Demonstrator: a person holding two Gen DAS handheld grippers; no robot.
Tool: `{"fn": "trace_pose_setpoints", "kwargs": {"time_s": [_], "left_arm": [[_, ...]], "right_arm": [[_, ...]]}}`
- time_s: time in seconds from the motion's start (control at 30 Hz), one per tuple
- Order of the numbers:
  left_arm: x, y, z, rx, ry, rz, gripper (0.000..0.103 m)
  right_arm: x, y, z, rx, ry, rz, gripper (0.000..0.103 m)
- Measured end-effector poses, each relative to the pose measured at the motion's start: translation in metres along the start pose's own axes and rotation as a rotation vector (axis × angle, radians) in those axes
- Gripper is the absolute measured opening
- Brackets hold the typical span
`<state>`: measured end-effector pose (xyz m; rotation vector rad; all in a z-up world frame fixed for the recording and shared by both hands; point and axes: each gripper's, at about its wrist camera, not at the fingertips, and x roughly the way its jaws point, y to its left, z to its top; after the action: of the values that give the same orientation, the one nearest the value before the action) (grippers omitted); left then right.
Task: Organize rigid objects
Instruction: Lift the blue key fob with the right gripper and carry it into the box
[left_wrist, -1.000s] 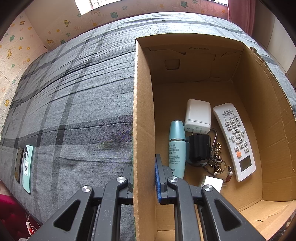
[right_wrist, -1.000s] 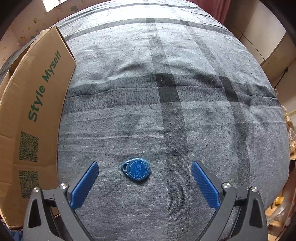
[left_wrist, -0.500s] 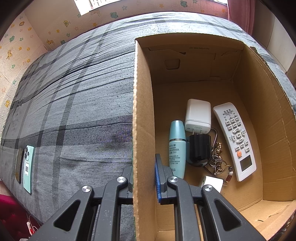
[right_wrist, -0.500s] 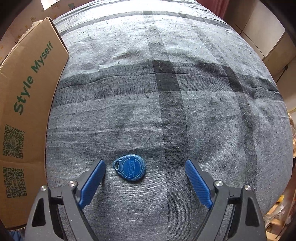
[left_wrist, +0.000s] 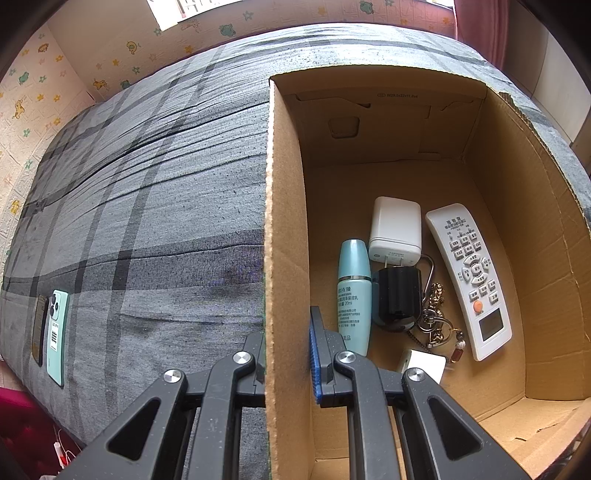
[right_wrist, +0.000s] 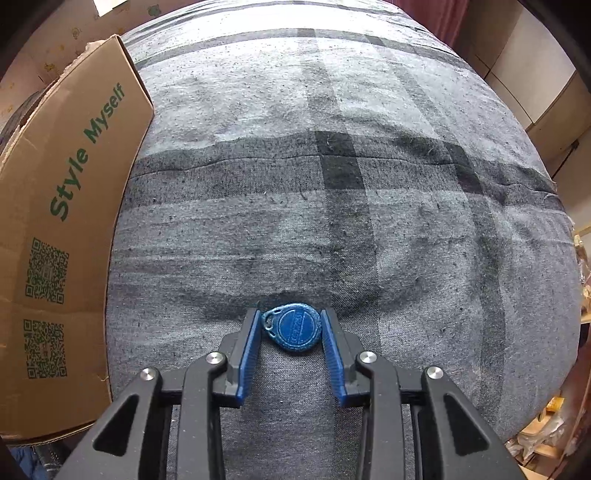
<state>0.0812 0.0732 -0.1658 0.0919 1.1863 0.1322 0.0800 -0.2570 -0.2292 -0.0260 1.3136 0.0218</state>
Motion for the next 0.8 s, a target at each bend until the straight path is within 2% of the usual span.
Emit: {"fn": "trace_pose_setpoints", "kwargs": {"time_s": [0.33, 0.8], "left_arm": [[-0.001, 0.000, -0.001, 0.000, -0.001, -0.001, 0.015], [-0.001, 0.001, 0.000, -0.002, 0.000, -0.002, 0.015]], "right_arm": [[-0.029, -0.003, 0.016, -0.017, -0.017, 0.009, 0.035], [-0.074, 0.025, 0.034, -0.067, -0.077, 0.010, 0.035]]}}
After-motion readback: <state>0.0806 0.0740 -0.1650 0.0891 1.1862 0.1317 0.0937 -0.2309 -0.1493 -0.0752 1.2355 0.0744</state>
